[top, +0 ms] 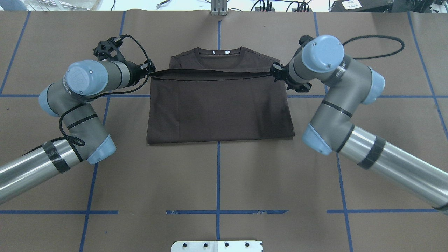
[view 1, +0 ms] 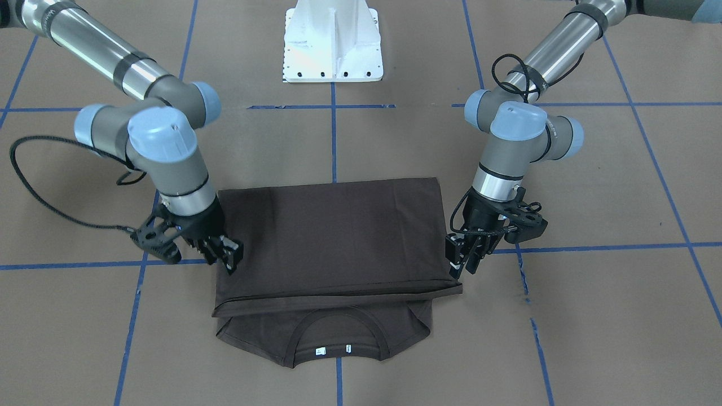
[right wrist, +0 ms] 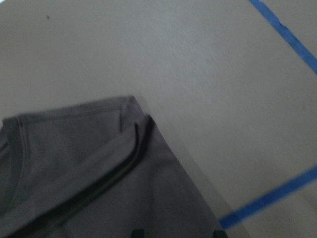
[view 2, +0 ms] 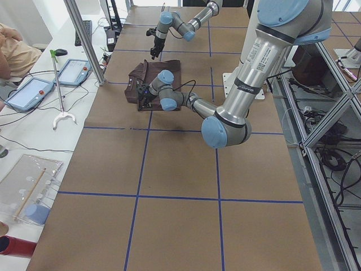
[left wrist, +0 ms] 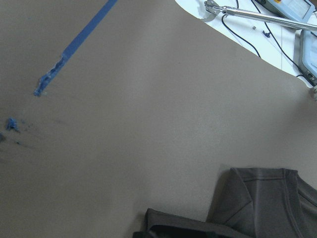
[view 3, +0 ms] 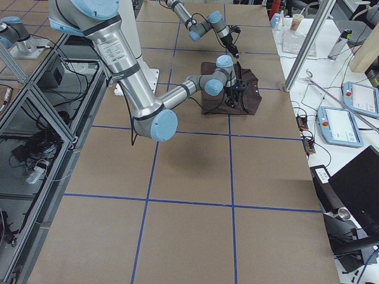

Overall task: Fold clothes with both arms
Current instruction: 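Release the hem and move the right gripper to the folded shirt's near corner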

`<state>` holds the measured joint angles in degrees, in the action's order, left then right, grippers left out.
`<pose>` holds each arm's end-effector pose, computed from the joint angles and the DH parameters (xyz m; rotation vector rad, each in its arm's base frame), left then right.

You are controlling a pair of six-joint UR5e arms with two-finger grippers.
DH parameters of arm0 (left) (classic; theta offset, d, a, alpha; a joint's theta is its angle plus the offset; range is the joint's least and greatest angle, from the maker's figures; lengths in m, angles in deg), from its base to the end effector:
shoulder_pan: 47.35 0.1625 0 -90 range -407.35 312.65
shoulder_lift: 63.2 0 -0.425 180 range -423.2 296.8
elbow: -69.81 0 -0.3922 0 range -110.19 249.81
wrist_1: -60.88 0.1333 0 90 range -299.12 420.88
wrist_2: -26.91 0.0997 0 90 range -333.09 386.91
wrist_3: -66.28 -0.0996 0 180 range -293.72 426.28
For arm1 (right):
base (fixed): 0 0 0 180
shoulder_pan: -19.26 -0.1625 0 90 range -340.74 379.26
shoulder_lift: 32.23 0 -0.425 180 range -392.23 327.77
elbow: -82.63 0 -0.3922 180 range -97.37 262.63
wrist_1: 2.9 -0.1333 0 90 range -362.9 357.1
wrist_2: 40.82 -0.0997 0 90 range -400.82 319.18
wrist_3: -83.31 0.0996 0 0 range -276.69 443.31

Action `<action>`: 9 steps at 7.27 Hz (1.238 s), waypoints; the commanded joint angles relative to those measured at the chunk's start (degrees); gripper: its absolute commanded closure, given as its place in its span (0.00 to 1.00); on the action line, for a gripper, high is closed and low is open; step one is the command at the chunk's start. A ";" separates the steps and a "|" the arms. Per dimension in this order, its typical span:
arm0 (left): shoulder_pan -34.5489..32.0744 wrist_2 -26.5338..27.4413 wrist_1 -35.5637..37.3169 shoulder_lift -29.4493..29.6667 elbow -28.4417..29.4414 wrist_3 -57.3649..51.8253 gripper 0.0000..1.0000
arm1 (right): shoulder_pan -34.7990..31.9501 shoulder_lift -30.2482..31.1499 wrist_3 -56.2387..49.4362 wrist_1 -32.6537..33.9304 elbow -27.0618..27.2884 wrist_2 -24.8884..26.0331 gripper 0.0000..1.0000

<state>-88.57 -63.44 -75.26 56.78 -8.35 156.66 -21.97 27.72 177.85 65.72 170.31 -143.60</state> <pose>0.4527 -0.5730 0.3619 0.3941 1.0745 -0.6436 -0.4521 -0.5442 0.3361 0.0714 -0.8926 0.6505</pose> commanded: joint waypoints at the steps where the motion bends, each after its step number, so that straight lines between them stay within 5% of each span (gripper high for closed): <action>1: 0.09 -0.01 -0.18 -0.27 0.03 -0.11 0.49 | 4.48 8.23 4.15 0.20 9.85 -0.58 0.37; 7: 0.17 -0.01 0.00 -0.36 -0.41 -0.20 0.46 | 7.92 11.68 5.92 -0.33 10.49 -0.23 0.37; 9: 0.17 -0.01 0.26 -0.36 -1.37 -0.20 0.46 | 8.27 11.68 8.19 -0.41 10.57 -0.23 0.64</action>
<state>-88.40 -63.45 -75.16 56.42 -9.06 156.47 -13.94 39.36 184.54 65.37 180.84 -143.83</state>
